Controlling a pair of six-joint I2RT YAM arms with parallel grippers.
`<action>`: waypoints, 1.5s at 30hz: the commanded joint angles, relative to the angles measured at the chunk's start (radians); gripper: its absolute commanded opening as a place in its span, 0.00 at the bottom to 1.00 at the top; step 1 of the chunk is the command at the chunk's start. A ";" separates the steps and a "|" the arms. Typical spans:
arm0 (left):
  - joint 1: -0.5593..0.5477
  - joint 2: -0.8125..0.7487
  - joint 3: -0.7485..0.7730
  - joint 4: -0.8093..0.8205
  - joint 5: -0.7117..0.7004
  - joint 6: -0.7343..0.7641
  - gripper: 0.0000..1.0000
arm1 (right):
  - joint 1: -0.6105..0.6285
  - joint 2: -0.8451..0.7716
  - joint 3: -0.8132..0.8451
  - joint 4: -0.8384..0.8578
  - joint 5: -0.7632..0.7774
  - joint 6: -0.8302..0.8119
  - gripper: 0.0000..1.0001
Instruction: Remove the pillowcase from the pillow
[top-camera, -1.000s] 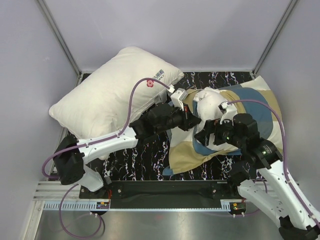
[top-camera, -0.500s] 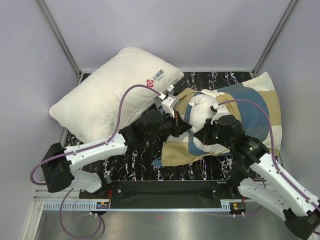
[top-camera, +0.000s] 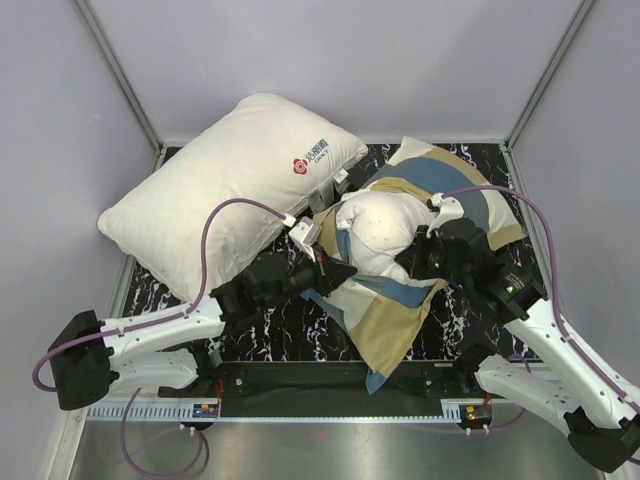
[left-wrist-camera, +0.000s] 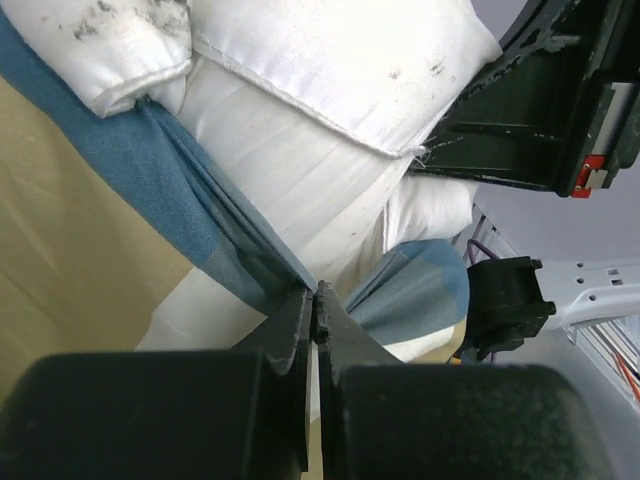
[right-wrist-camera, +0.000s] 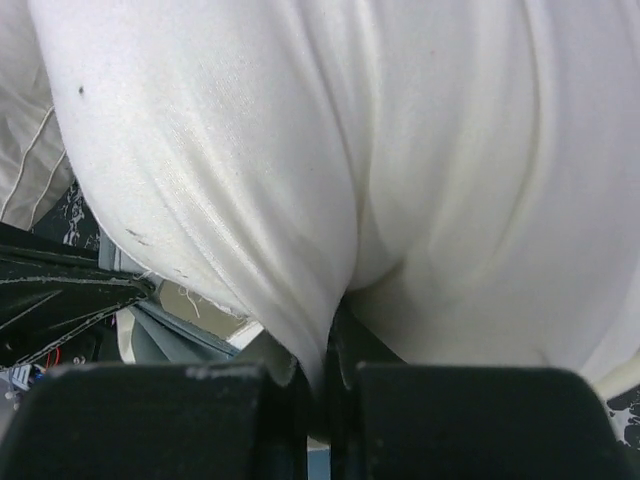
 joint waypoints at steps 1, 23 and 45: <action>-0.021 -0.035 -0.065 0.016 0.009 0.025 0.00 | -0.035 -0.006 0.100 0.176 0.329 -0.005 0.00; -0.380 0.541 0.078 0.311 0.033 0.012 0.00 | -0.035 0.318 0.385 0.529 0.286 -0.031 0.00; -0.518 0.839 0.128 0.221 -0.036 0.072 0.00 | -0.105 0.425 0.733 0.510 0.284 -0.097 0.00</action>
